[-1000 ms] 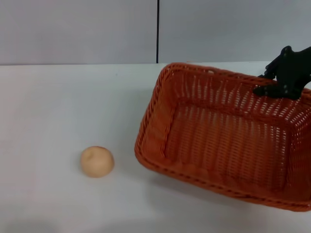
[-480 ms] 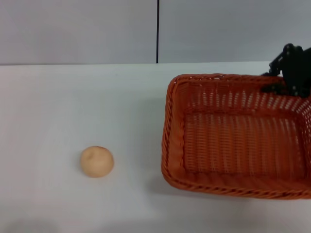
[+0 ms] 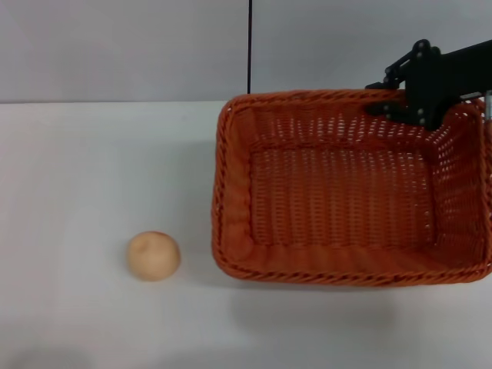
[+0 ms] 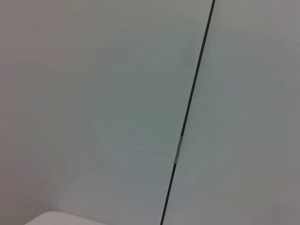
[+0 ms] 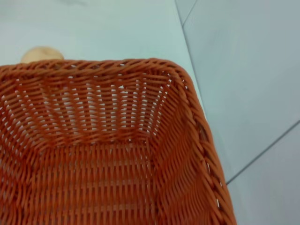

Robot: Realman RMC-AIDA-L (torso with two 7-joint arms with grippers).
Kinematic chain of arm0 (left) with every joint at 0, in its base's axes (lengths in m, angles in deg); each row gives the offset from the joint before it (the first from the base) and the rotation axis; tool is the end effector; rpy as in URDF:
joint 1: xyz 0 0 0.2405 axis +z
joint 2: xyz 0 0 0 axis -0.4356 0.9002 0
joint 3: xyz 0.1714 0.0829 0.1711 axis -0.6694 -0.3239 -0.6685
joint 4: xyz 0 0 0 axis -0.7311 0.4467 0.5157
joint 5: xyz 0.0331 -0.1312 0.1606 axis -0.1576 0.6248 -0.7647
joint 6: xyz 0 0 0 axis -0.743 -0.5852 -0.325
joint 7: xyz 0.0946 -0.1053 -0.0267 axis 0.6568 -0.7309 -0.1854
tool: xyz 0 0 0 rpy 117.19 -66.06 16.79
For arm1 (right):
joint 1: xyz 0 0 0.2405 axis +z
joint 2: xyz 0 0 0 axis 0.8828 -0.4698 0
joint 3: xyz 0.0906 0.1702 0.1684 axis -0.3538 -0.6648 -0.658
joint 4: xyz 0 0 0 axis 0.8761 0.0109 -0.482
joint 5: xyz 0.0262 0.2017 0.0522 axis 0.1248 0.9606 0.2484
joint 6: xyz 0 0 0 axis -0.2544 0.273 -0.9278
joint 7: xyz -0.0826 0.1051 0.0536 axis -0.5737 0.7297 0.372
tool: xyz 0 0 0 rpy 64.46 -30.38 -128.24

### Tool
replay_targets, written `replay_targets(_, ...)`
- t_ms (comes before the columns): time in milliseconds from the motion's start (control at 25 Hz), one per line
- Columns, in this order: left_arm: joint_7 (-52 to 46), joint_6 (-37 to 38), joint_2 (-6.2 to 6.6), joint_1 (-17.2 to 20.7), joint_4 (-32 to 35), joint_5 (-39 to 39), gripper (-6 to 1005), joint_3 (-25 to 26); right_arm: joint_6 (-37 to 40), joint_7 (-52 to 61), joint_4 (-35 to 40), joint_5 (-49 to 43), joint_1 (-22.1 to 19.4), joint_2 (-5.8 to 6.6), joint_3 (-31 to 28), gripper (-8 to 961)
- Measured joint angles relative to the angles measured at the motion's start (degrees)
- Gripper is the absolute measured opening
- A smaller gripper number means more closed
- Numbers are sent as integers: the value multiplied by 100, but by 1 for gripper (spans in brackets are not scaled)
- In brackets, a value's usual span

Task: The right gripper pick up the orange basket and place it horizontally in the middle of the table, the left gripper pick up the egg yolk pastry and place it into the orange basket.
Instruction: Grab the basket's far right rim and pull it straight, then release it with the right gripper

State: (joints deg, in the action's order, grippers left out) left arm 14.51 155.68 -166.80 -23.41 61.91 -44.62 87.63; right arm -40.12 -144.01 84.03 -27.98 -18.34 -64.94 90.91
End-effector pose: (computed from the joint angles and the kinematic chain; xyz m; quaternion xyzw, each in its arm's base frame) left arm -0.4107 0.1351 0.0240 -0.5757 -0.3371 -0.3439 0.6608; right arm 0.1973 0.4097 0.0426 -0.9792 -0.1307 -0.0218 0.1540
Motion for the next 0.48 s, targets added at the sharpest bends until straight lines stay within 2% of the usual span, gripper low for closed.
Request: replay_targets(480,0,-24,28,-124,64,0,842,-6,220,-254,-774,7,367,-167,90,197)
